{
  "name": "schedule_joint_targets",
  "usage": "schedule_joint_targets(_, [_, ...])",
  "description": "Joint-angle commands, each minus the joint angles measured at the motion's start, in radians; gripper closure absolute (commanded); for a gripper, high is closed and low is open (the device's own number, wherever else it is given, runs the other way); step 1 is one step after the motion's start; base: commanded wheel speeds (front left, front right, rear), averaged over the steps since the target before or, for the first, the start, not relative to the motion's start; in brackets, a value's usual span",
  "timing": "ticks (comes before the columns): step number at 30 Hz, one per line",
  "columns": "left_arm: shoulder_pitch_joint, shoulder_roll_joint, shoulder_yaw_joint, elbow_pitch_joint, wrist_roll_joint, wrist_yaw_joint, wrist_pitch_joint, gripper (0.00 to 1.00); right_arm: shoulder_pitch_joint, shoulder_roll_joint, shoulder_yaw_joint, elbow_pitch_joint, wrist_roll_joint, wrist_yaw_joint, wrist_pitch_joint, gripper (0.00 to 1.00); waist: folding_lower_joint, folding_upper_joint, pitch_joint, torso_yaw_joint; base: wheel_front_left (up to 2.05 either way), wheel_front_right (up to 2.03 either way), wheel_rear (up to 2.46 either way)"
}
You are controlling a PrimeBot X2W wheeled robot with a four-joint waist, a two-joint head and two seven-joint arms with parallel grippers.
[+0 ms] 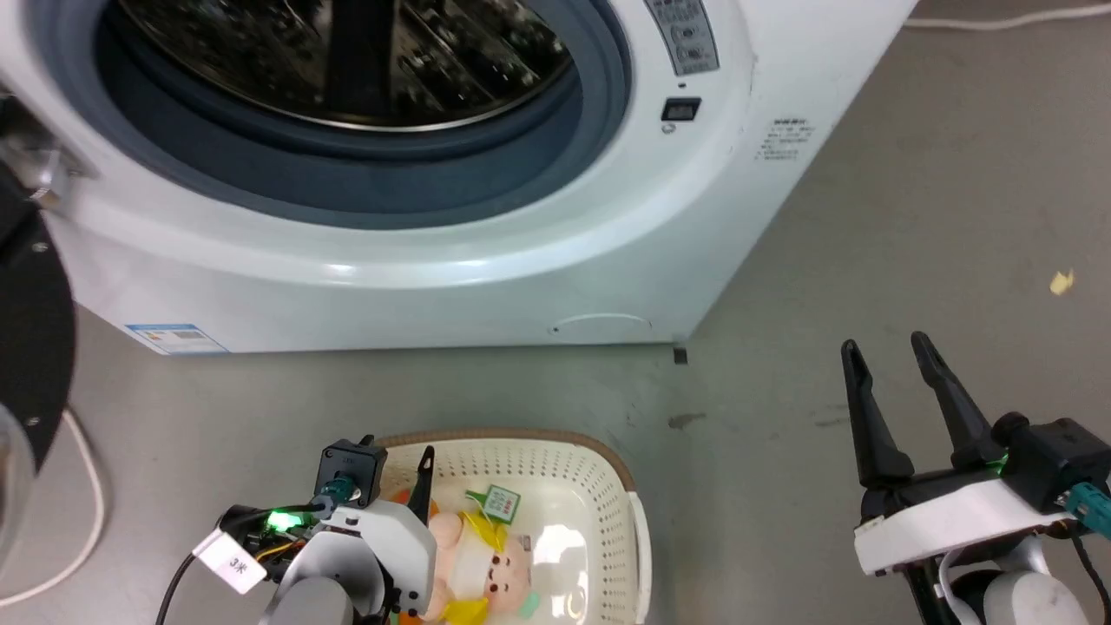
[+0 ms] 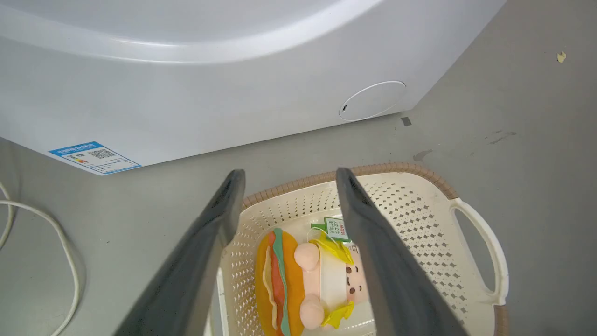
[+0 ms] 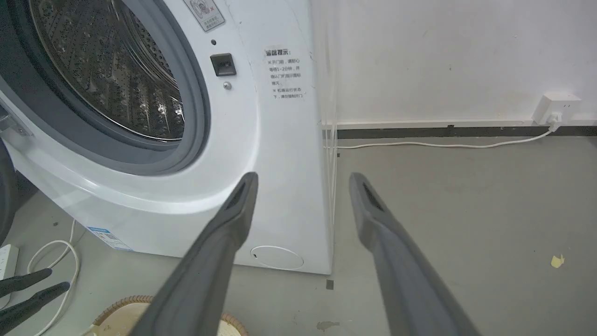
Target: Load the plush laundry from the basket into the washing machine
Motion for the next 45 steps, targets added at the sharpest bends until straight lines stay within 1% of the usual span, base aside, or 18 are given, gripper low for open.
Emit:
schedule_joint_targets(1, [-0.028,0.010,-0.013,0.034,0.000,-0.008,0.006,0.00,-0.022,0.000,0.001,-0.004,0.018,0.000,-0.011,0.00,0.0000,0.0000,0.028,-0.019,0.00,0.00,0.00])
schedule_joint_targets(15, [-0.128,0.067,-0.064,0.208,-0.009,-0.021,0.045,0.00,-0.069,0.000,-0.001,-0.006,0.094,-0.001,-0.041,0.00,0.0000,0.0000,0.158,-0.088,0.00,0.00,0.00])
schedule_joint_targets(20, [-0.156,0.088,-0.135,0.265,0.032,-0.034,0.081,0.00,-0.086,0.000,0.003,-0.007,0.120,-0.001,-0.051,0.00,0.0000,0.0000,0.202,-0.112,0.00,0.00,0.00])
schedule_joint_targets(31, [-0.236,0.112,-0.201,0.382,0.027,-0.052,0.131,0.00,-0.118,0.000,0.004,-0.009,0.179,-0.001,-0.074,0.00,0.0000,0.0000,0.301,-0.155,0.00,0.00,0.00])
schedule_joint_targets(36, [-0.288,0.132,-0.243,0.434,0.045,-0.037,0.157,0.00,-0.130,0.000,0.003,-0.013,0.204,-0.001,-0.084,0.00,0.0000,0.0000,0.346,-0.171,0.00,0.00,0.00])
schedule_joint_targets(41, [-0.325,0.141,-0.263,0.475,0.046,-0.016,0.184,0.00,-0.140,0.000,0.000,-0.015,0.224,-0.001,-0.093,0.00,0.0000,0.0000,0.382,-0.184,0.00,0.00,0.00])
schedule_joint_targets(42, [-0.344,0.148,-0.272,0.497,0.045,0.001,0.201,0.00,-0.145,0.000,0.000,-0.016,0.233,-0.001,-0.097,0.00,0.0000,0.0000,0.401,-0.189,0.00,0.00,0.00])
schedule_joint_targets(43, [-0.354,0.153,-0.276,0.507,0.045,0.011,0.210,0.00,-0.147,0.000,0.002,-0.016,0.238,-0.001,-0.099,0.00,0.0000,0.0000,0.410,-0.192,0.00,0.00,0.00])
schedule_joint_targets(44, [-0.354,0.153,-0.276,0.507,0.045,0.011,0.210,0.00,-0.147,0.000,0.002,-0.016,0.238,-0.001,-0.099,0.00,0.0000,0.0000,0.410,-0.192,0.00,0.00,0.00])
schedule_joint_targets(45, [-0.372,0.160,-0.284,0.528,0.044,0.024,0.223,0.00,-0.151,0.000,0.004,-0.018,0.247,-0.001,-0.103,0.00,0.0000,0.0000,0.428,-0.199,0.00,0.00,0.00])
